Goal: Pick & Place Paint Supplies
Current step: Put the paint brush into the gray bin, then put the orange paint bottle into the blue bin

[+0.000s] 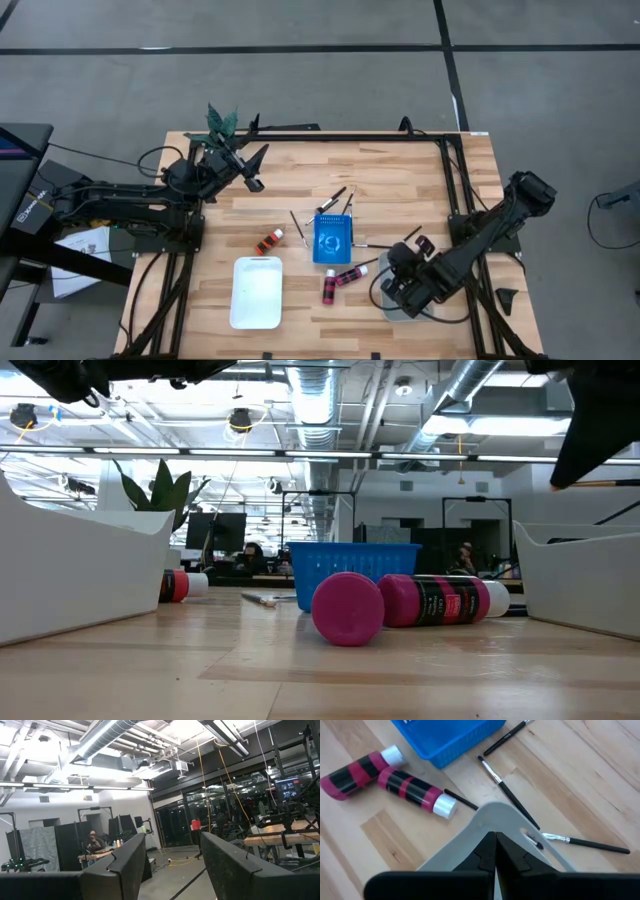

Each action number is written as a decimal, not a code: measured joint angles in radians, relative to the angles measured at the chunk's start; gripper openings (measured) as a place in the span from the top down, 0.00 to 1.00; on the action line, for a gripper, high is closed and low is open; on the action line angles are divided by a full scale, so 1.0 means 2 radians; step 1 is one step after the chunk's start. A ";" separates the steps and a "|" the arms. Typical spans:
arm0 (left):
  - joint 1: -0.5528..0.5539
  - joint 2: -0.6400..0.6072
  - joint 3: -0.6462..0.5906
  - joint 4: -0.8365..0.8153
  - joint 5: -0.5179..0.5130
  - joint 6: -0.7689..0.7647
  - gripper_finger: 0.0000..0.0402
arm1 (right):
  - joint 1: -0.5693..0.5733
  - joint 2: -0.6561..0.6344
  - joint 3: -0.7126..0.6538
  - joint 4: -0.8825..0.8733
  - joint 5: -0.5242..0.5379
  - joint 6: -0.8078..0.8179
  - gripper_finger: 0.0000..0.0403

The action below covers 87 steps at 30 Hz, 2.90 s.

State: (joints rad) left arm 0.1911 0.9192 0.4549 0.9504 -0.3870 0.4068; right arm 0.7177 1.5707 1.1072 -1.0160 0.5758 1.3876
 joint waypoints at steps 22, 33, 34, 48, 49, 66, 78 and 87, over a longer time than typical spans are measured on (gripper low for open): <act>0.000 0.000 0.000 0.000 0.000 0.000 0.54 | 0.008 0.000 0.000 -0.045 0.001 0.038 0.85; 0.000 0.000 0.000 -0.031 -0.001 0.000 0.54 | -0.019 0.000 0.000 -0.150 0.061 0.058 0.85; 0.000 0.000 0.000 -0.037 -0.001 0.000 0.54 | -0.024 0.000 0.000 -0.165 0.075 0.069 0.85; 0.050 0.000 0.000 -0.182 -0.011 -0.051 0.54 | -0.132 -0.008 -0.026 -0.279 0.277 0.158 0.85; 0.054 0.000 0.000 -0.194 -0.011 -0.059 0.54 | -0.141 -0.006 -0.030 -0.277 0.278 0.158 0.85; 0.051 0.053 0.080 -0.519 0.110 -0.237 0.59 | -0.238 -0.020 -0.061 -0.278 0.320 0.151 0.83; -0.002 0.260 0.296 -0.921 0.093 -0.313 0.53 | -0.239 -0.093 -0.061 -0.270 0.316 0.152 0.67; -0.043 0.310 0.306 -0.936 0.144 -0.383 0.33 | -0.227 -0.089 -0.061 -0.273 0.313 0.152 0.57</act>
State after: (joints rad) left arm 0.1047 1.5391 1.0672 -0.9206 -0.0994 -0.3594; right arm 0.2634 1.3937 0.9852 -1.5617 1.2011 1.6915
